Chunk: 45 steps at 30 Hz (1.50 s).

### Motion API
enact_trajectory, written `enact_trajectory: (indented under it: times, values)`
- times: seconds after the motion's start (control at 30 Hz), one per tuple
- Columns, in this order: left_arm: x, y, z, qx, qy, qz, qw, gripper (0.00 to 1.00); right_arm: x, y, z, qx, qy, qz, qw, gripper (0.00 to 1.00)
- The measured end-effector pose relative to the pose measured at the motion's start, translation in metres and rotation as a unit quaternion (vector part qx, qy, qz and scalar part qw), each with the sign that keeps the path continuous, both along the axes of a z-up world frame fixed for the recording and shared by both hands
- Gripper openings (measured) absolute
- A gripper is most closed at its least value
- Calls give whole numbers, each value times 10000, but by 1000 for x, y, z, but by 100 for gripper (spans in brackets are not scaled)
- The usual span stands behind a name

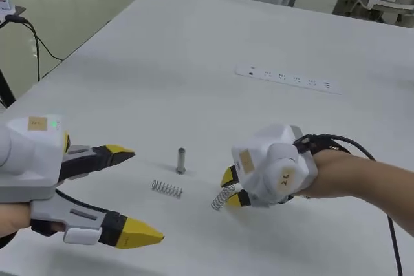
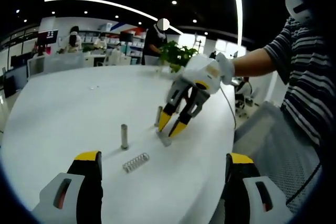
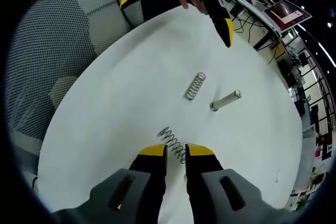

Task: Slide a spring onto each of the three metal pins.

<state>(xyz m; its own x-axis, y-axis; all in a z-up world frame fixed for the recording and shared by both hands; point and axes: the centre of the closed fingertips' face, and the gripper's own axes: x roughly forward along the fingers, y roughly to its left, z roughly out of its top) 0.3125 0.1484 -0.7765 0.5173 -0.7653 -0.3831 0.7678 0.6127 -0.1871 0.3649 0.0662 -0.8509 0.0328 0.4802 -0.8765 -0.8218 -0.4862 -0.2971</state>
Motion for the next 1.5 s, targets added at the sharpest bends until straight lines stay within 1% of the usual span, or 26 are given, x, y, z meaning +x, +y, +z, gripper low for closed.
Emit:
enact_trajectory:
  times: [0.1,0.17,0.23,0.27,0.3,0.37,0.4,0.43,0.5,0.53,0.6,0.63,0.7,0.77,0.83,0.93,1.0,1.1,1.17,1.23,1.4,1.5]
  values:
    - [0,-1,0,-11,-6,-8,10000,95,3,-2,-4,-76,14,-52,10000,10]
    - [-1,-1,0,-21,-3,-12,10000,95,2,-4,-6,-123,140,-174,9997,8]
    - [-1,-1,0,-10,2,-16,10000,95,3,-4,-8,-134,180,-226,9995,8]
    - [-1,-1,-1,-18,10,-13,10000,95,3,-6,-10,-190,200,-272,9992,8]
    - [-1,-1,-1,-24,13,-5,10000,95,4,-8,-11,-236,169,-276,9992,8]
    - [-2,0,-1,-26,15,10,10000,94,2,-8,-12,-240,185,-292,9991,8]
    - [-2,0,-1,-29,19,12,10000,94,0,-10,-13,-282,246,-327,9988,8]
    - [-2,0,-2,-28,21,13,10000,94,0,-8,-12,-218,258,-318,9989,8]
    - [-2,-1,-2,-27,30,18,10000,94,2,-9,-12,-186,324,-455,9983,8]
    - [-3,-1,-2,-25,33,18,10000,94,1,-7,-12,-87,464,-610,9970,8]
    - [-3,-2,-2,-25,35,10,10000,94,-3,-4,-11,56,518,-667,9964,7]
    - [-3,-3,-1,-29,32,6,10000,94,-3,-5,-11,68,515,-689,9963,7]
    - [-4,-4,-1,-26,34,2,10000,94,-4,-6,-11,130,433,-719,9964,7]
    - [-5,-6,0,-6,36,-32,10000,93,-4,-8,-11,116,360,-753,9964,7]
    - [-6,-8,1,6,34,-59,10000,93,-7,-12,-8,115,367,-796,9961,7]
    - [-7,-11,2,11,31,-89,10000,93,-9,-16,-1,217,412,-878,9950,7]
    - [-9,-14,2,21,34,-130,9999,93,-8,-20,3,301,478,-1102,9923,7]
    - [-10,-18,3,27,28,-186,9998,92,-6,-29,8,320,541,-1318,9893,7]
    - [-10,-20,4,37,15,-218,9998,92,-4,-36,14,416,609,-1526,9855,7]
    - [-9,-22,6,37,4,-261,9997,91,-4,-40,17,441,615,-1586,9844,7]
    - [-8,-30,8,38,-31,-374,9993,90,-3,-49,22,442,651,-1851,9796,7]
    - [-7,-34,8,27,-42,-427,9991,89,-6,-51,25,468,722,-1946,9771,7]
